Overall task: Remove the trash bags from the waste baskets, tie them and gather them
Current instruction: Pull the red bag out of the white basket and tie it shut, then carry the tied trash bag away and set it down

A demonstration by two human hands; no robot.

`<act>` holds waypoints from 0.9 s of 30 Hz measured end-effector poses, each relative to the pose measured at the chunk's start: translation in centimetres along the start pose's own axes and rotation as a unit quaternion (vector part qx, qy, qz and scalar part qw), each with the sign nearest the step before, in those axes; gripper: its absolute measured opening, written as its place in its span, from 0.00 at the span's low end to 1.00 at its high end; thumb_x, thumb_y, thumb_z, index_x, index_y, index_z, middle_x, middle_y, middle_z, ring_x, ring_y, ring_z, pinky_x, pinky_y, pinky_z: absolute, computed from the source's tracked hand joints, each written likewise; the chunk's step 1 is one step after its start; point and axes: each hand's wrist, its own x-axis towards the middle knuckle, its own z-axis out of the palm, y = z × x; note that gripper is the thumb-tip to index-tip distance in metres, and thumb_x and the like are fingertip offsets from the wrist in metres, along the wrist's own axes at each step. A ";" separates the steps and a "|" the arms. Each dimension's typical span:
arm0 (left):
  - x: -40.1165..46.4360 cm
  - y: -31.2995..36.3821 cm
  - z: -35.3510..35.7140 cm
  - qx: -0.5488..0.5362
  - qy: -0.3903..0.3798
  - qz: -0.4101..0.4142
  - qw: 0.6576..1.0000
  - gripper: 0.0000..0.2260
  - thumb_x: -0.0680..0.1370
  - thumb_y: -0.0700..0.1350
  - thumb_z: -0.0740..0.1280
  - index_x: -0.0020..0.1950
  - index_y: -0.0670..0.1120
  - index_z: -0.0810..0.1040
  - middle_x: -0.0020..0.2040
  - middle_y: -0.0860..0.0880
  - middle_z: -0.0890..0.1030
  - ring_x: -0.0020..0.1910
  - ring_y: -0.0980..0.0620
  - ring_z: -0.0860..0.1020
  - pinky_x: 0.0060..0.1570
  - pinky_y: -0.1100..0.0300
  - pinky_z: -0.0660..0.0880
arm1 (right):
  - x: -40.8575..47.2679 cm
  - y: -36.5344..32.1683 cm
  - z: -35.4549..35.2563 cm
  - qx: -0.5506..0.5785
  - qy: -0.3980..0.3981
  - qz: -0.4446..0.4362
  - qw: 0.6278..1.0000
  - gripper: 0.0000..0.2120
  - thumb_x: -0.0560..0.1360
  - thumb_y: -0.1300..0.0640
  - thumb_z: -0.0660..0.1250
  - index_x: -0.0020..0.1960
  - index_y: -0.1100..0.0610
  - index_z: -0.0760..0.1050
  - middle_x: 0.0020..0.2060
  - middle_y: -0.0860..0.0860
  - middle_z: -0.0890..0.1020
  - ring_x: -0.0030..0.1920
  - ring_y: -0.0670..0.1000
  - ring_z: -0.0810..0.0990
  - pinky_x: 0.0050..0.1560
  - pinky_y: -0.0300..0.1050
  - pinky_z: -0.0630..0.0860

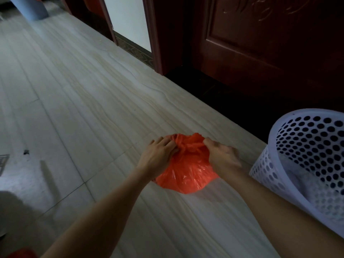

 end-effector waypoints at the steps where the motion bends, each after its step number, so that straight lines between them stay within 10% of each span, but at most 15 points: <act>1: -0.2 -0.3 -0.3 0.027 -0.008 0.007 1.000 0.19 0.78 0.54 0.51 0.52 0.46 0.77 0.51 0.45 0.80 0.48 0.43 0.77 0.46 0.53 0.71 | 0.1 0.4 0.0 -0.019 0.004 -0.001 1.000 0.16 0.72 0.62 0.54 0.57 0.50 0.66 0.50 0.53 0.81 0.46 0.58 0.81 0.39 0.43 0.66; 11: -3.1 -4.5 0.0 0.171 -0.015 -0.044 0.984 0.16 0.74 0.52 0.55 0.44 0.47 0.80 0.38 0.45 0.79 0.34 0.45 0.78 0.32 0.55 0.73 | -0.1 1.0 -0.1 -0.084 -0.016 0.020 0.996 0.14 0.73 0.61 0.58 0.58 0.51 0.67 0.44 0.55 0.83 0.43 0.58 0.83 0.40 0.45 0.74; 15: -2.9 -3.1 0.5 -0.039 -0.040 -0.185 0.981 0.12 0.78 0.48 0.59 0.51 0.45 0.80 0.49 0.42 0.80 0.50 0.40 0.77 0.48 0.49 0.73 | -2.0 -0.8 0.1 0.151 -0.071 0.195 0.967 0.11 0.76 0.50 0.57 0.54 0.48 0.74 0.49 0.51 0.81 0.52 0.56 0.80 0.50 0.45 0.74; 18: -2.8 -1.4 -1.4 -0.244 -0.031 -0.340 0.908 0.15 0.75 0.43 0.64 0.61 0.43 0.75 0.58 0.38 0.75 0.57 0.38 0.75 0.57 0.50 0.72 | -2.7 -3.4 -1.3 0.228 -0.129 0.164 0.951 0.13 0.78 0.58 0.55 0.59 0.59 0.72 0.57 0.59 0.79 0.58 0.60 0.76 0.59 0.52 0.72; 27: -7.0 5.3 -23.7 -0.235 -0.056 -0.456 0.856 0.21 0.76 0.44 0.62 0.70 0.48 0.65 0.68 0.44 0.69 0.64 0.41 0.71 0.62 0.50 0.67 | -3.1 -16.6 -21.9 0.268 -0.278 0.154 0.909 0.04 0.73 0.64 0.60 0.41 0.57 0.72 0.40 0.55 0.78 0.45 0.54 0.76 0.42 0.40 0.67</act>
